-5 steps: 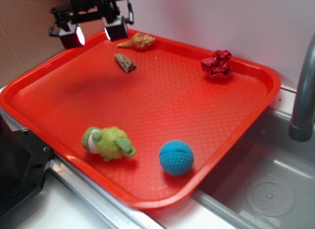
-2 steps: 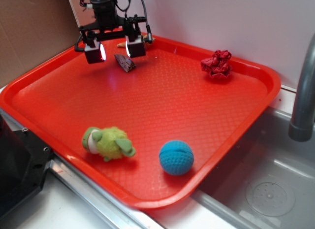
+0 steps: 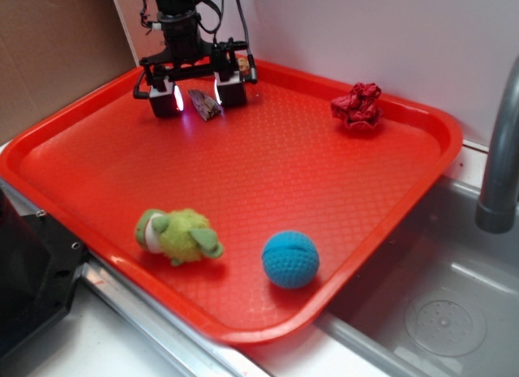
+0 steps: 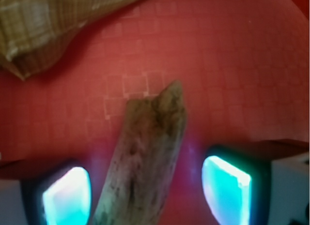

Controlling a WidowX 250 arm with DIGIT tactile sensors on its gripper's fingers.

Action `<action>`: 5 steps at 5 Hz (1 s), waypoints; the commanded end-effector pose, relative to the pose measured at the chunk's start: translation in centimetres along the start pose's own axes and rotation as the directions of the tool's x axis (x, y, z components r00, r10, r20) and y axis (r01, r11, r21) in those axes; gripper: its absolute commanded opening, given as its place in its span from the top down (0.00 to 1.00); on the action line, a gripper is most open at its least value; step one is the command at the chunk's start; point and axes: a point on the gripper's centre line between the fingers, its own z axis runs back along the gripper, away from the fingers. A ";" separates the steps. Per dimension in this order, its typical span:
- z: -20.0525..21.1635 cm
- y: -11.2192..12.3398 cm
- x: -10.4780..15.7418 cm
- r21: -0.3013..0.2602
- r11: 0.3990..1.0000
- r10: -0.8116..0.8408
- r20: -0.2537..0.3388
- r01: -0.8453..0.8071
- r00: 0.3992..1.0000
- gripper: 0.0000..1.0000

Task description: Grab the wood chip.

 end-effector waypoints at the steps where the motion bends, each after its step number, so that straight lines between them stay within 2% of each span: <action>1: 1.2 2.0 -0.5 -0.042 0.998 0.053 0.033 -0.052 0.998 1.00; 2: 2.0 2.1 -0.7 -0.057 0.997 0.054 0.041 -0.051 0.998 1.00; 3: 3.0 2.3 -0.8 -0.015 1.000 -0.003 0.074 0.004 0.997 1.00; 4: 8.1 2.2 -2.7 -0.024 0.974 -0.224 0.086 0.227 0.971 1.00; 5: 13.2 1.9 -5.7 0.020 0.922 -0.387 0.089 0.387 0.918 1.00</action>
